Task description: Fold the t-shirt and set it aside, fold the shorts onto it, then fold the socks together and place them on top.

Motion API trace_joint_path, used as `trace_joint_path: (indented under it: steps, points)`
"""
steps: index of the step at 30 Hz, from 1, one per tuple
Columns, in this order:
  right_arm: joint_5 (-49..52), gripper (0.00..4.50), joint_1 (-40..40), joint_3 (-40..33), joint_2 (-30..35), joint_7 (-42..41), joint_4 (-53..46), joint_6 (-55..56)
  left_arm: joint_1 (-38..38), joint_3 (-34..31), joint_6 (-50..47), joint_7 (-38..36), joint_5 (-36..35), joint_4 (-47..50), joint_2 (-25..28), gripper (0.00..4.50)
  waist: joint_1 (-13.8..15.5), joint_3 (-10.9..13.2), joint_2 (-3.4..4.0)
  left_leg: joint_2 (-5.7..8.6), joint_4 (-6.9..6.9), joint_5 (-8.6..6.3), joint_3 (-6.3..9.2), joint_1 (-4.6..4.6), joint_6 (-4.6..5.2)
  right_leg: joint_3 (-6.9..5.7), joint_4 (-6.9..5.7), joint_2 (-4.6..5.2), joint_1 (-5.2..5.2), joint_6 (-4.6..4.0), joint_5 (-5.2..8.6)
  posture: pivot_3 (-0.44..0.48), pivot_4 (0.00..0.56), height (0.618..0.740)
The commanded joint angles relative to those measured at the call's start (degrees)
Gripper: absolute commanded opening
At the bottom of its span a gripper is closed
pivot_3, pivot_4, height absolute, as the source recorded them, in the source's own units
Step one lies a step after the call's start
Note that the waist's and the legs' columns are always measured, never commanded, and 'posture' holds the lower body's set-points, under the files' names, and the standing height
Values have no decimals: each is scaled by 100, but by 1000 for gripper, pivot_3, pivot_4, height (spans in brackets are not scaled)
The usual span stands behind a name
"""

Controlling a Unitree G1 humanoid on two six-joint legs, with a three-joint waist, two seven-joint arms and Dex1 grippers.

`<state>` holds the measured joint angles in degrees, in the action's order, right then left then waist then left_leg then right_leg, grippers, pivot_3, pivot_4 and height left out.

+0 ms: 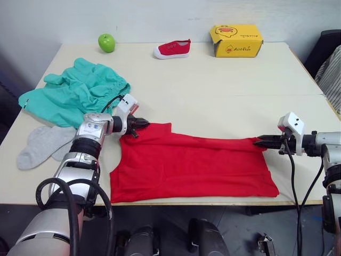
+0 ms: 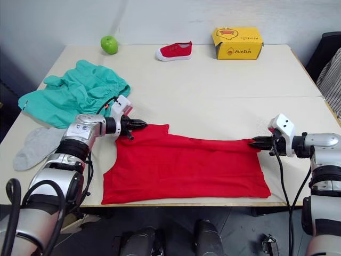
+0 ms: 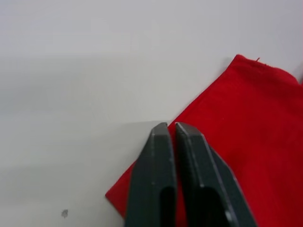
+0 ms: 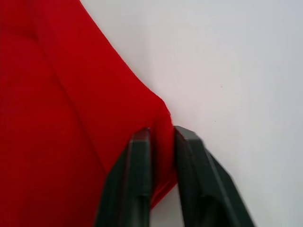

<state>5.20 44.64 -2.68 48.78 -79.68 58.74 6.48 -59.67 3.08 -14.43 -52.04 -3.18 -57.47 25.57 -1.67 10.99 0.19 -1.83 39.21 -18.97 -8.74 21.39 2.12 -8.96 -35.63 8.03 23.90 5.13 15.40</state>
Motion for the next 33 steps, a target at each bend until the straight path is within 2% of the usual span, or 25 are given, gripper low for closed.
trace_joint_path:
  steps: [1, 6, 9, 12, 17, 20, 23, 26, 31, 33]
  points:
    - [133, 29, -14, -175, 62, -9, -126, 275, 59, -200, 384, 37, -77, 48, 46, 0, -1, 0, 0, 0, 0, 0, 0, 0, 0, 0, 0, 0, 0, 0, 0, 0, 150, 740]
    - [285, 29, -239, -343, 47, 124, -344, 980, 247, -469, 1114, -148, -263, 326, 106, 0, 1, 0, 0, 0, 0, 0, 0, 0, 0, -1, 0, 1, 0, 0, 0, 0, 150, 740]
    - [474, 29, -521, -537, -28, 194, -619, 1509, 519, -733, 1790, -369, -523, 802, 163, 0, 2, 2, -3, -1, 0, 0, 0, 0, 0, -1, 1, 2, 0, 0, 0, 0, 150, 740]
    - [635, 29, -896, -678, -66, 262, -940, 1907, 933, -733, 2184, -665, -550, 1322, 361, 0, 2, 2, -3, -1, 0, 0, 3, 0, 0, -2, 2, 2, 0, 0, 0, 0, 150, 740]
    - [798, 29, -1288, -784, -94, 462, -1236, 1995, 1330, -833, 1779, -630, -670, 1753, 563, 0, 3, 2, -3, 0, 0, 1, 1, -3, 1, -1, 0, 4, -2, 1, -1, 0, 150, 740]
    - [824, 29, -1452, -739, -132, 466, -1337, 1902, 1364, -871, 672, -153, -643, 1829, 650, 0, 14, 2, -3, 1, 2, 2, 6, -3, 4, -2, 0, 5, -6, 1, -1, 0, 150, 740]
    - [818, 0, -1453, -694, -182, 477, -1392, 1828, 1296, -698, -277, -317, -709, 1951, 648, 589, 6, 2, -3, 2, 2, 2, 9, -5, 4, -3, 1, 5, -9, 2, -1, 0, 150, 740]
    - [801, 0, -1382, -662, -239, 477, -1408, 1746, 1054, -507, -1041, -117, -536, 1801, 586, 1486, 17, 2, -3, 1, 1, 2, 9, -5, 4, -4, 0, 4, -10, 2, -1, 0, 150, 740]
    - [786, 0, -1320, -639, -276, 448, -1417, 1655, 673, -150, -1259, 75, -207, 1294, 459, 3019, 20, 2, -4, 4, 1, 3, 12, -6, 5, -3, 1, 4, -13, 3, -1, 0, 150, 740]
    - [802, 0, -1323, -634, -283, 426, -1455, 1592, 494, -75, -1097, 298, -72, 947, 290, 3019, 11, 2, -3, 3, 1, 3, 12, -9, 5, -3, 1, 4, -15, 3, -1, 0, 150, 740]
